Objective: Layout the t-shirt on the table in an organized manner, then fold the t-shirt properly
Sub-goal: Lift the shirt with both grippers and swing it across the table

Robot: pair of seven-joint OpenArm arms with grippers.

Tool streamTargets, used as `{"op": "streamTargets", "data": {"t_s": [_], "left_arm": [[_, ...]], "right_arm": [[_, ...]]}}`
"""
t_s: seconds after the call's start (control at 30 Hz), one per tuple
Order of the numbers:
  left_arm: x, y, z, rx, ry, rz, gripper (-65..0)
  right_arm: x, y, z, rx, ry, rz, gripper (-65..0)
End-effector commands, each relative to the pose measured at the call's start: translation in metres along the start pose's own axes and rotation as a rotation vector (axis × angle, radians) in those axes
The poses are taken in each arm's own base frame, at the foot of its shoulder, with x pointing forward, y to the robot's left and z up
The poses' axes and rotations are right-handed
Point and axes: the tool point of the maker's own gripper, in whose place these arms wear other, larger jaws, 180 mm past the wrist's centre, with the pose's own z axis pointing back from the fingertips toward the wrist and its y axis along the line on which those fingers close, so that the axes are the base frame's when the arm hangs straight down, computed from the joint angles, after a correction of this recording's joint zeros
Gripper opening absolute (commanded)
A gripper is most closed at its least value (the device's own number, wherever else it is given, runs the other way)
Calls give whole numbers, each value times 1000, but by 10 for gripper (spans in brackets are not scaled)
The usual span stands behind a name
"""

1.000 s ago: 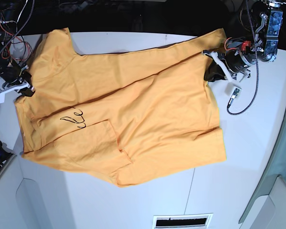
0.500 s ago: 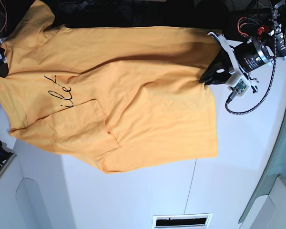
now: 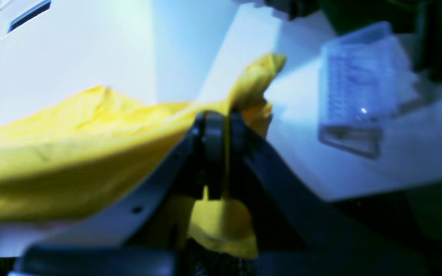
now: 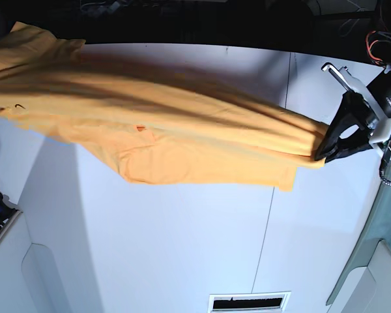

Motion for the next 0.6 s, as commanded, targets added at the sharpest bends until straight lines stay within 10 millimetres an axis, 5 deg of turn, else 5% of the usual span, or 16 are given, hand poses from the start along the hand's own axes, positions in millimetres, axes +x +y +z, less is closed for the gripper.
{"op": "streamTargets", "data": {"t_s": [0.0, 0.23, 0.37, 0.57], "left_arm": [[20, 4, 6, 13, -64, -21, -650], [34, 64, 19, 262, -106, 34, -650], [35, 84, -8, 263, -141, 55, -650], [-34, 117, -85, 242, -14, 168, -650]], "right_arm": [[22, 0, 7, 5, -72, 29, -650], [63, 7, -11, 7, -199, 97, -650], [93, 30, -63, 36, -233, 176, -650], [98, 50, -164, 75, -138, 186, -650]]}}
